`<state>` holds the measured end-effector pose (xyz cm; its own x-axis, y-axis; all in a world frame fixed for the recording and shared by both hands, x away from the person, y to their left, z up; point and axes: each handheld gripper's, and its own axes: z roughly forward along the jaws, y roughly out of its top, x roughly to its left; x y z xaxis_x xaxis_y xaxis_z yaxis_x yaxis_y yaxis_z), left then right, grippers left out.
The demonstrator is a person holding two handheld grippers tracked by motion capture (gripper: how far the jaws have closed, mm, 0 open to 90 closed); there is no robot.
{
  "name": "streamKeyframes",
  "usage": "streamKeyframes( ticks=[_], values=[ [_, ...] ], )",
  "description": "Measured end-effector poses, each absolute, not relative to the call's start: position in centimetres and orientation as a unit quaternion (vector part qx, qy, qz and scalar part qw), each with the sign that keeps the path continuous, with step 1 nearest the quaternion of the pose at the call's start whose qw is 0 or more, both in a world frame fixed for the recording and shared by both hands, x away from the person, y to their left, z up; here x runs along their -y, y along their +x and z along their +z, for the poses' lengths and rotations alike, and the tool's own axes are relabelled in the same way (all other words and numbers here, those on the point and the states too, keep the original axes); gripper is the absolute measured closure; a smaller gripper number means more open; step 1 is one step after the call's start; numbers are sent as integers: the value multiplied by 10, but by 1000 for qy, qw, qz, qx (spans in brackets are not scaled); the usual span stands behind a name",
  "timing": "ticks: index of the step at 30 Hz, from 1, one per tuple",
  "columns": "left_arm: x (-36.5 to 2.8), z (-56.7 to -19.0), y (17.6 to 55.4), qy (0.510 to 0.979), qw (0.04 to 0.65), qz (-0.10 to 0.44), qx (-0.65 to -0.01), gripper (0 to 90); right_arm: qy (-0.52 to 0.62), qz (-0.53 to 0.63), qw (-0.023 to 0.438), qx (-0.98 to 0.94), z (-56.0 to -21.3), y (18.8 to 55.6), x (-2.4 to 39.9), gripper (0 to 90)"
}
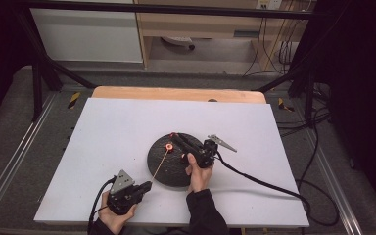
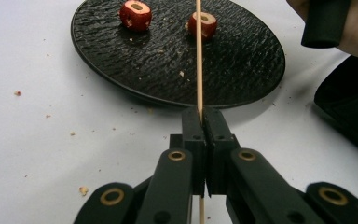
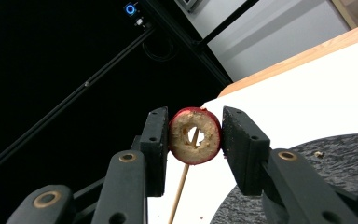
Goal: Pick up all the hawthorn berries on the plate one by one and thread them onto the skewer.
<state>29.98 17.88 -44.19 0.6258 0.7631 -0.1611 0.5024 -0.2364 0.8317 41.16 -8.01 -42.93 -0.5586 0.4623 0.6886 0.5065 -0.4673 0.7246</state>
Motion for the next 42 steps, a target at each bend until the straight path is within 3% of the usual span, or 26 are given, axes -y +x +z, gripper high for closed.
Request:
streamKeyframes(
  ticks=[42],
  values=[
    [-164,-431,311,766,477,123,-414,885,-443,-669,45,595,-456,360,63,625]
  ],
)
